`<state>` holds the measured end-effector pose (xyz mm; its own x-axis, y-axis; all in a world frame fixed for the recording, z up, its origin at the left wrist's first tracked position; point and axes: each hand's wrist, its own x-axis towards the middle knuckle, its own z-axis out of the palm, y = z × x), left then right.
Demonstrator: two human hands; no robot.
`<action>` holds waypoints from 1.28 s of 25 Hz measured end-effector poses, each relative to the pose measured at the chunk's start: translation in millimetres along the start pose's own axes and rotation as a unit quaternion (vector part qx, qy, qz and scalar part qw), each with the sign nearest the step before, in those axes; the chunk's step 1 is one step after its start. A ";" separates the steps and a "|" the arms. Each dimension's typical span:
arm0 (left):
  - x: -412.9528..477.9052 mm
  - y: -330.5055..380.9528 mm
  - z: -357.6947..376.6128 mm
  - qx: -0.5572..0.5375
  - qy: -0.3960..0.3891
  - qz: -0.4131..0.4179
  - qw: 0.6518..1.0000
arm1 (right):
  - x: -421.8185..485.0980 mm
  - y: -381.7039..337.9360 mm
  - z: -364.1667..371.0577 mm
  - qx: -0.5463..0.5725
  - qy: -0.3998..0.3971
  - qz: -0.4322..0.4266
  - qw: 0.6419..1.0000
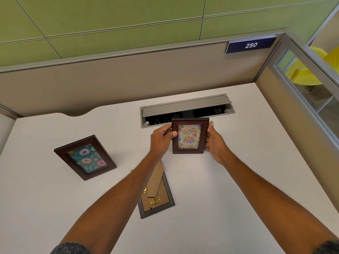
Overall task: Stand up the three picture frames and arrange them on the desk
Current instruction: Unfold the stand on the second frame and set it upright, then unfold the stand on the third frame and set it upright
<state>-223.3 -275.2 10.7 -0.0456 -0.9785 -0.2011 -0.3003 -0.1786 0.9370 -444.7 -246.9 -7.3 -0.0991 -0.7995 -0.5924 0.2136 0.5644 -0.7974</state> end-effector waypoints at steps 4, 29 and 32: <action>-9.1 -3.9 -2.6 -0.018 0.022 -0.007 1.000 | -5.9 0.9 -0.5 -0.035 0.062 0.005 0.997; -166.6 -88.9 -95.6 -0.013 0.228 -0.151 0.962 | -108.4 117.3 90.9 -0.241 0.039 0.014 0.970; -179.6 -101.3 -99.3 0.023 0.224 -0.179 0.958 | -111.8 122.6 97.2 -0.253 0.039 0.019 0.966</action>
<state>-90.0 -91.5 -19.7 0.4779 -0.8031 -0.3560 -0.2616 -0.5170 0.8151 -313.0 -108.3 -27.6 -0.1777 -0.7700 -0.6128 -0.2825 0.6364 -0.7178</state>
